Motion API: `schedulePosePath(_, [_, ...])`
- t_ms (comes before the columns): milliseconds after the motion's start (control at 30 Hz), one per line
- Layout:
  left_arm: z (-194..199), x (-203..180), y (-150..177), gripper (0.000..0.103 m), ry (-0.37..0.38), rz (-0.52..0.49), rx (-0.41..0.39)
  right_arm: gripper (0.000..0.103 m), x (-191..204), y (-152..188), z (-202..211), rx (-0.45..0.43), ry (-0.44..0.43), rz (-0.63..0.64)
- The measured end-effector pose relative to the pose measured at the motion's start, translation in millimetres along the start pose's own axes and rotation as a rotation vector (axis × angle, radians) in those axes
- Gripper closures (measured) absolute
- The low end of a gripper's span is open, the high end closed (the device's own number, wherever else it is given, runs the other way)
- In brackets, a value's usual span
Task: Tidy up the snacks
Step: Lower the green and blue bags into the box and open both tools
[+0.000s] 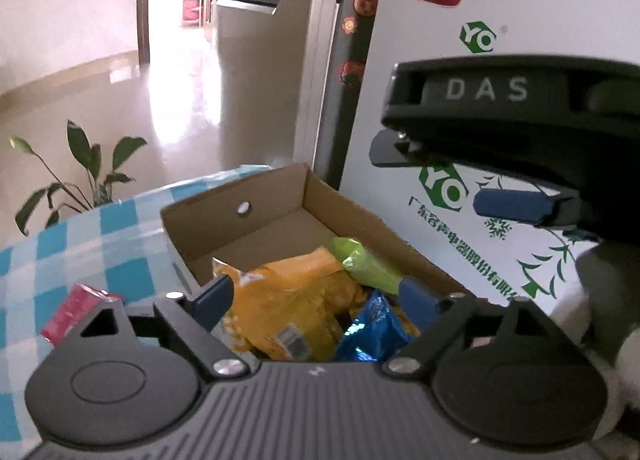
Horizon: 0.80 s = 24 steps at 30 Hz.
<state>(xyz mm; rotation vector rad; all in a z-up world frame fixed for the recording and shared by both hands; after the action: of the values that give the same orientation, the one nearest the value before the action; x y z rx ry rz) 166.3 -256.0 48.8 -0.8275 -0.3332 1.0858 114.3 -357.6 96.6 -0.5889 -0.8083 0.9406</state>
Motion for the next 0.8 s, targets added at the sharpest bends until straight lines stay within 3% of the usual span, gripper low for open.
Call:
schedulePosePath(433, [16.4,22.1,6.9,0.012,-0.045,-0.041,0.020,0.014,16.5,5.4,-4.2,0.026,-0.033,0.026])
schedulePosePath(800, [33.7,64.6,27.0,0.012,-0.095,-0.031,0.070,0.012,57.1,28.1,-16.7,0.087,-0.077,0.132])
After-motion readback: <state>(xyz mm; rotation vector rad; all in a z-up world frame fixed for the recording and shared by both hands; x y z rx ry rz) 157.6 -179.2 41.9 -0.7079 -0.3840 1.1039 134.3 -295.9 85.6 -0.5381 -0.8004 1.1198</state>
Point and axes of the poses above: each gripper's, at about its wrist camera, not at the fingertips, and z roughly against the way its jaws point, x to its left, y to its underside, the point moved 10 cm from there along -z, roughly the way its jaws point, and after that the axes turned 2 degrees about y, right-handed, at the moved point
